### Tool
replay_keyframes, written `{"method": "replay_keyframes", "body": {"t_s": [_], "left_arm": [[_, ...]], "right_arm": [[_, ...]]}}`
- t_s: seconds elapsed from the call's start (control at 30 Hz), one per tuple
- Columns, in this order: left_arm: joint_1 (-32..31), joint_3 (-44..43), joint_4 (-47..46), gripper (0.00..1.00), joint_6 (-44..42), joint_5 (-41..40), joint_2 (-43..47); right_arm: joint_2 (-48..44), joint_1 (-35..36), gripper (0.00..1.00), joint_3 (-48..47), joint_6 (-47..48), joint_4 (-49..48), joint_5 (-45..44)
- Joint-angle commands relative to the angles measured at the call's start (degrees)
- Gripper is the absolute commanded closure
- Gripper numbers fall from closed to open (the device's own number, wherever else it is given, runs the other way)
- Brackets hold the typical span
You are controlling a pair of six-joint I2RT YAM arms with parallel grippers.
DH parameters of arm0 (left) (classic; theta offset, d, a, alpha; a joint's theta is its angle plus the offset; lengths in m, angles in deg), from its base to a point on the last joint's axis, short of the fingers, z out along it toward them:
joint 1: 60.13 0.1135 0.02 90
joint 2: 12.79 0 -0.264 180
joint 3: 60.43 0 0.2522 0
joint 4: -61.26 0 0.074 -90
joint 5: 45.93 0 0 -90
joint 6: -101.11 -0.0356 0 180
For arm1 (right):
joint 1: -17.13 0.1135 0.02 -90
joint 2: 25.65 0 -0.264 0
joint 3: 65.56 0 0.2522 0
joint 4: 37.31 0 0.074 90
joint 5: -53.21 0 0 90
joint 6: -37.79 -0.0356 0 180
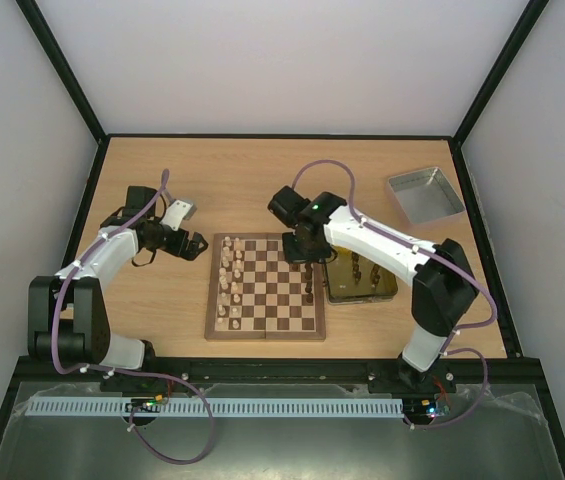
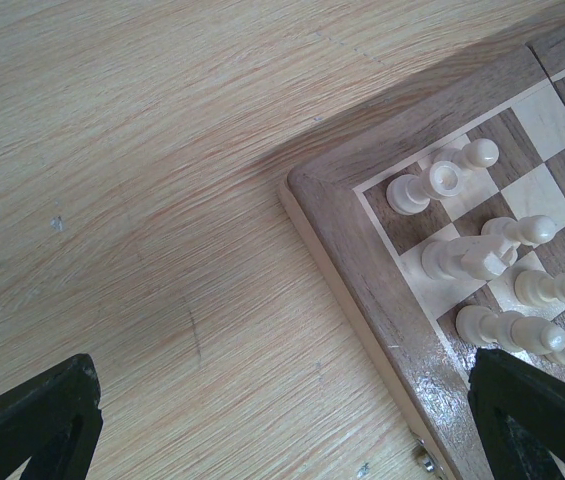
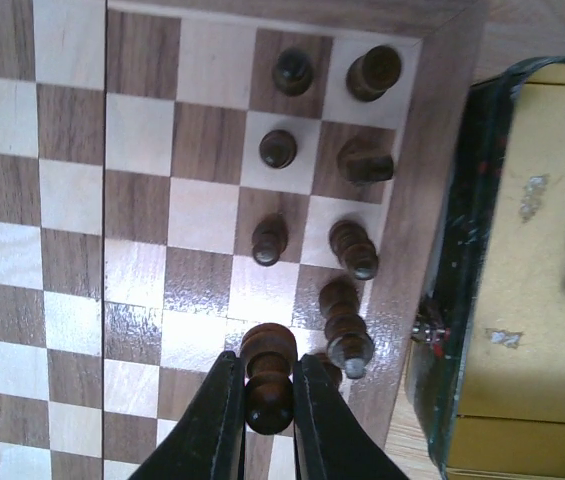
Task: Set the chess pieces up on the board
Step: Place the chess piece on the chessboard.
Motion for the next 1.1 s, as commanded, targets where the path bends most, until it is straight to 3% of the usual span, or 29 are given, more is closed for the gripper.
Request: {"method": "replay_keyframes", "body": {"t_s": [0.0, 1.07], "left_arm": [[-0.2, 0.5, 0.5, 0.00, -0.5, 0.8, -0.1], [-0.2, 0.6, 0.5, 0.00, -0.4, 0.7, -0.4]], "right_arm": [[1.2, 1.8, 0.91, -1.2, -1.3, 1.3, -0.4], [5.7, 2.7, 0.91, 6.6, -0.3, -7.2, 2.5]]}}
